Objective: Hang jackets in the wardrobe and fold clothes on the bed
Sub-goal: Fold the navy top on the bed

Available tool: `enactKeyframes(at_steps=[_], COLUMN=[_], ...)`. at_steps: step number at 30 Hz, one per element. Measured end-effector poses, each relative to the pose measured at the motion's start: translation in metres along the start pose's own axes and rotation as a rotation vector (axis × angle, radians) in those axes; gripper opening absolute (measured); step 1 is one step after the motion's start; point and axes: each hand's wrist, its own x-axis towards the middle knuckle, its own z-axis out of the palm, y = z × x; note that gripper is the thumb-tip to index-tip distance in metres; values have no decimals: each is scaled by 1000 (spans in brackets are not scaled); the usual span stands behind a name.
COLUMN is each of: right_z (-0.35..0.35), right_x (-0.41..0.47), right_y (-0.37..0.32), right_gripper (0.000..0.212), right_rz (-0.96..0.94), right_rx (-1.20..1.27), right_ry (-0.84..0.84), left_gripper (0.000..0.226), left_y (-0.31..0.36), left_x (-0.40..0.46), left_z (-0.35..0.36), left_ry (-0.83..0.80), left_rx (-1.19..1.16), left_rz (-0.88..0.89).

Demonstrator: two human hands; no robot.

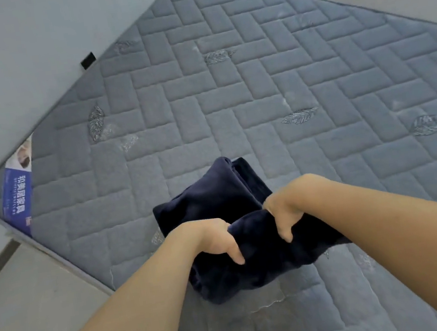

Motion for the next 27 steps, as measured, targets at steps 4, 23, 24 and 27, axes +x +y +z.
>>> enactKeyframes(at_steps=[4,23,24,27], right_z=[-46,-66,-74,-105], right_x=[21,185,185,188], right_y=[-11,13,16,26], right_gripper=[62,112,116,132], right_rz=[-152,36,30,22], right_rx=[-180,465,413,460], right_ry=[541,559,495,242], left_gripper=[32,80,77,75], left_y=[-47,-112,-110,-105], left_x=[15,155,155,165], left_z=[-43,-94,-95,-97], left_ry=[230,306,291,320], left_rx=[-22,-294,-275,-179], left_rz=[-8,-21,-21,-44])
